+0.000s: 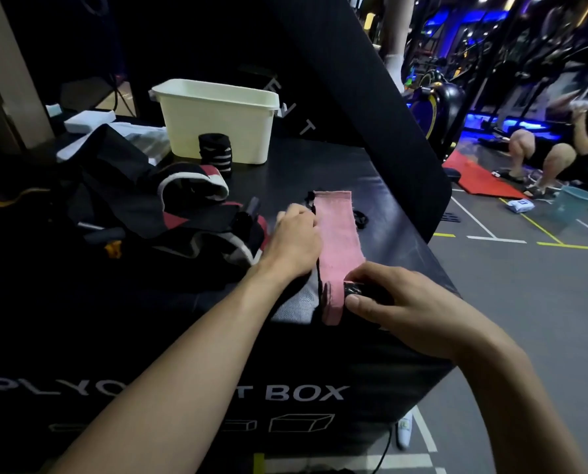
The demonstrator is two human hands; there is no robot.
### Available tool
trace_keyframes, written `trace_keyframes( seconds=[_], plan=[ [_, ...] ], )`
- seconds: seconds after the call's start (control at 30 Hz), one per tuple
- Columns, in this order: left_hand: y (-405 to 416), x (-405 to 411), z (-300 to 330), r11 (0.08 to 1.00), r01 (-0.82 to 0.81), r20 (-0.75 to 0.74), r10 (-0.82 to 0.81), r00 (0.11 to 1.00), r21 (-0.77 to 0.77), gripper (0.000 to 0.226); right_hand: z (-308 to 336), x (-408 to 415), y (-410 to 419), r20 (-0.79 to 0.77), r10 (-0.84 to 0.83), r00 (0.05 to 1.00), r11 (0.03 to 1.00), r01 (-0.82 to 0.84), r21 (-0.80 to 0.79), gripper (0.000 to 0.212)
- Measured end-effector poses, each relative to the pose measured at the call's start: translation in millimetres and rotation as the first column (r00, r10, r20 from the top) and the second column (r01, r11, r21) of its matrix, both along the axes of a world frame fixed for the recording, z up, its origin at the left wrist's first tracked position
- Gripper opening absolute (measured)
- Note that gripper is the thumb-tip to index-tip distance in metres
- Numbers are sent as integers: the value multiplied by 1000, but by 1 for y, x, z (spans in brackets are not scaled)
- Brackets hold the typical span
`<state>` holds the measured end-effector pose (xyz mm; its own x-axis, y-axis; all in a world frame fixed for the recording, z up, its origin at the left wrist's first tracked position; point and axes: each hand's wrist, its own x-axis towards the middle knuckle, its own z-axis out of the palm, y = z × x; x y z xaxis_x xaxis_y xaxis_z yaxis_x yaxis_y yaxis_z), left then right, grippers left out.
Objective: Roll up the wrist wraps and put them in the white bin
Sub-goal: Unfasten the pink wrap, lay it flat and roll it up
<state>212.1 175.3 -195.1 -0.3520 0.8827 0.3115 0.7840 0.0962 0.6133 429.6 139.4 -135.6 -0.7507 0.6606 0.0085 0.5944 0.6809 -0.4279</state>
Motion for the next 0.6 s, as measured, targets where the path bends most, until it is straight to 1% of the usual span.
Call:
trace_keyframes(
  seconds=[0.07,0.13,0.23,0.37,0.43,0.53,0.6],
  plan=[
    [0,4,1,996,-30,-49,26,998,-84,35,0,1,0,-9,5,1000,1000,-5,-13,23],
    [-3,6,6,993,-34,-68,26,997,-114,33,1,2,1,-16,13,1000,1000,-13,-19,24],
    [-11,5,15,998,-11,-34,9,999,-69,41,1,3,2,-23,24,999,999,-25,-38,26],
    [-16,4,19,1000,-1,47,2,999,-23,27,1,3,3,-35,33,999,998,-35,-46,26],
    [-18,4,21,998,44,70,-42,997,-38,32,1,3,3,-36,31,999,999,-33,-42,25],
    [-17,4,20,993,106,57,-103,993,-54,38,-1,4,3,-33,27,999,999,-29,-42,25],
    [-14,6,17,994,98,30,-96,995,-54,40,-1,4,3,-41,23,999,998,-25,-51,25]
  ],
)
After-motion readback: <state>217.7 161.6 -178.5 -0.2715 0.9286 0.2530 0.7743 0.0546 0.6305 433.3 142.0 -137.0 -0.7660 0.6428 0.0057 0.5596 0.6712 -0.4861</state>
